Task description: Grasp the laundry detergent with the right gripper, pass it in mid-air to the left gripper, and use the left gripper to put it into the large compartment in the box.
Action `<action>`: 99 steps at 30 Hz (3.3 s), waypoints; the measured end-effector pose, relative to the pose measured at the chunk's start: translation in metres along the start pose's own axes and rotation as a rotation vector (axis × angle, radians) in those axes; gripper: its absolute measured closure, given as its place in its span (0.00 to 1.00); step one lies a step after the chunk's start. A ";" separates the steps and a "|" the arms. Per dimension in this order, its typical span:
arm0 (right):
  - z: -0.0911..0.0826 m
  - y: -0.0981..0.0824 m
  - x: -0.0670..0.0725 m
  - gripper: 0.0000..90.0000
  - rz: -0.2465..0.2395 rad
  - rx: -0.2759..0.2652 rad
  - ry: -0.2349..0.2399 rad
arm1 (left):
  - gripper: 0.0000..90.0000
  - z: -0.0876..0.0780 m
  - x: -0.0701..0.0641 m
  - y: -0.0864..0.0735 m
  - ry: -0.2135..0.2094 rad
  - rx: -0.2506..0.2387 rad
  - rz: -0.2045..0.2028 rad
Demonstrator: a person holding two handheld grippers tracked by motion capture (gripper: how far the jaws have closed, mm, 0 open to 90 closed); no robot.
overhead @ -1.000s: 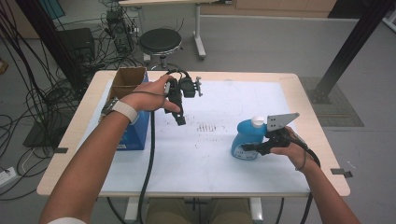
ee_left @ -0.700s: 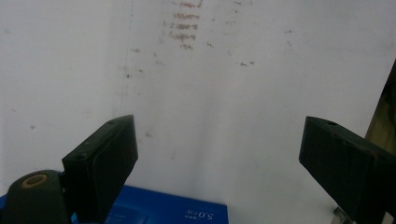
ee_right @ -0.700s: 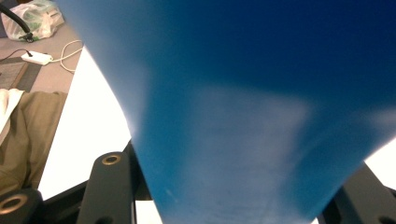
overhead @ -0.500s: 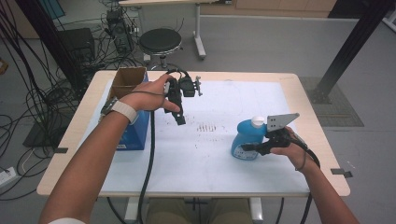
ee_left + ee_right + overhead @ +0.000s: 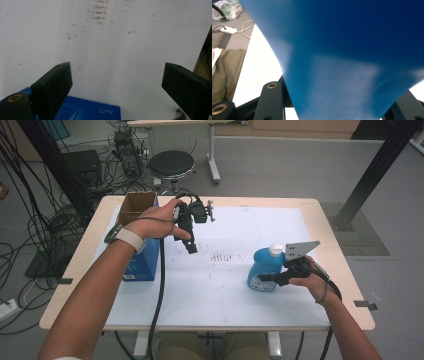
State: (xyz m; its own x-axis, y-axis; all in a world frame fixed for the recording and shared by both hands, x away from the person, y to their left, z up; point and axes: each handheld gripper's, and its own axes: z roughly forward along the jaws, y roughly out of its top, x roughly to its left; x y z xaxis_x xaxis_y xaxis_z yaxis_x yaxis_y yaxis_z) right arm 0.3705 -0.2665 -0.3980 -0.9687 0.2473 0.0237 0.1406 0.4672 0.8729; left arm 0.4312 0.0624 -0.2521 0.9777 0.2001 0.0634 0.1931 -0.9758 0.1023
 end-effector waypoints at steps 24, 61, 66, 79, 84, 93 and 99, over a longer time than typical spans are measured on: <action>-0.004 0.053 0.018 0.48 -0.018 0.017 0.046 | 0.12 -0.036 -0.025 -0.004 0.006 0.026 0.002; 0.042 0.139 0.040 0.48 -0.096 0.079 0.183 | 0.10 -0.093 -0.066 0.021 -0.013 0.055 0.081; 0.050 0.142 0.040 0.48 -0.097 0.085 0.196 | 0.09 -0.094 -0.068 0.024 -0.020 0.050 0.088; 0.066 0.147 0.040 0.49 -0.097 0.094 0.217 | 0.06 -0.096 -0.067 0.036 -0.058 0.033 0.087; 0.072 0.148 0.040 0.49 -0.097 0.103 0.224 | 0.06 -0.095 -0.067 0.040 -0.056 0.023 0.095; 0.077 0.149 0.039 0.48 -0.097 0.107 0.230 | 0.06 -0.093 -0.067 0.049 -0.058 0.023 0.104; 0.078 0.149 0.039 0.49 -0.103 0.107 0.232 | 0.07 -0.091 -0.067 0.054 -0.065 0.024 0.114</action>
State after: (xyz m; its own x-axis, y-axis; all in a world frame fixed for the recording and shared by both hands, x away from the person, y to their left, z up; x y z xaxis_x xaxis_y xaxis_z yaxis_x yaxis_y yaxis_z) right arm 0.3692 -0.1213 -0.3047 -0.9982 -0.0010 0.0594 0.0483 0.5695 0.8206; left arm 0.3685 0.0041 -0.1608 0.9966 0.0822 0.0083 0.0813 -0.9939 0.0742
